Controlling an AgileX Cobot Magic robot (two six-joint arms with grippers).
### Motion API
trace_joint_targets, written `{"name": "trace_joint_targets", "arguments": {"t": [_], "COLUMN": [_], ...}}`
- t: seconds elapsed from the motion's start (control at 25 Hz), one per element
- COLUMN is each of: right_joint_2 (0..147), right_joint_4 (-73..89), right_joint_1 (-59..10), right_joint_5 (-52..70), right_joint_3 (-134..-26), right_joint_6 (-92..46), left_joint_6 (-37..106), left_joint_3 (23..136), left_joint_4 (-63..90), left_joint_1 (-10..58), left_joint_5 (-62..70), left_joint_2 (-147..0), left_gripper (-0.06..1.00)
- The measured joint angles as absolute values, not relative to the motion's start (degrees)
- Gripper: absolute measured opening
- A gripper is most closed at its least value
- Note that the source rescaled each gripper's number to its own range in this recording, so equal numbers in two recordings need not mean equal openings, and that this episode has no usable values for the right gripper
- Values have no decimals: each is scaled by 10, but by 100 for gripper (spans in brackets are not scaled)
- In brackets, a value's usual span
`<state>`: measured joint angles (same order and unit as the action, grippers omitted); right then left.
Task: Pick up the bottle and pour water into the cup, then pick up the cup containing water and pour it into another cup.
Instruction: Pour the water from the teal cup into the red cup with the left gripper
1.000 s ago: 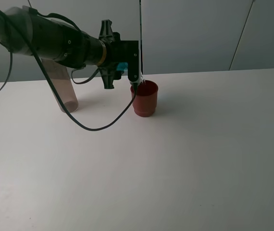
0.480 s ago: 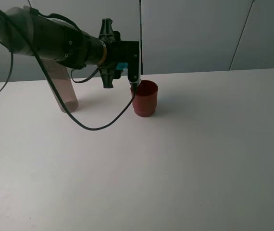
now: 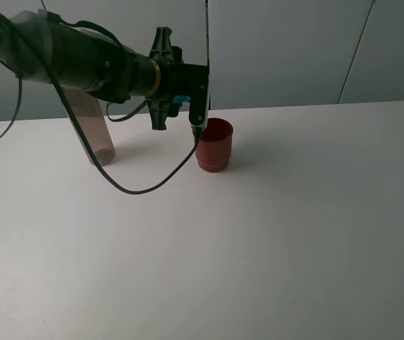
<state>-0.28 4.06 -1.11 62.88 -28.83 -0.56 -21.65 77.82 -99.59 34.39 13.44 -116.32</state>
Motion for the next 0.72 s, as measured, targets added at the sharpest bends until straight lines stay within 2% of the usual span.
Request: {"name": "trace_joint_targets", "arguments": {"t": [0.72], "right_joint_2": [-3], "right_joint_4": [41], "right_joint_1": [-11], "right_joint_5": [629], "right_joint_3": [-288], "right_joint_6": [-6], "left_joint_6": [-148], "left_joint_3": [778], "left_joint_4": [-996], "left_joint_1": [345], "left_joint_5": [153], "left_joint_2": [-1163], "left_gripper": [20]}}
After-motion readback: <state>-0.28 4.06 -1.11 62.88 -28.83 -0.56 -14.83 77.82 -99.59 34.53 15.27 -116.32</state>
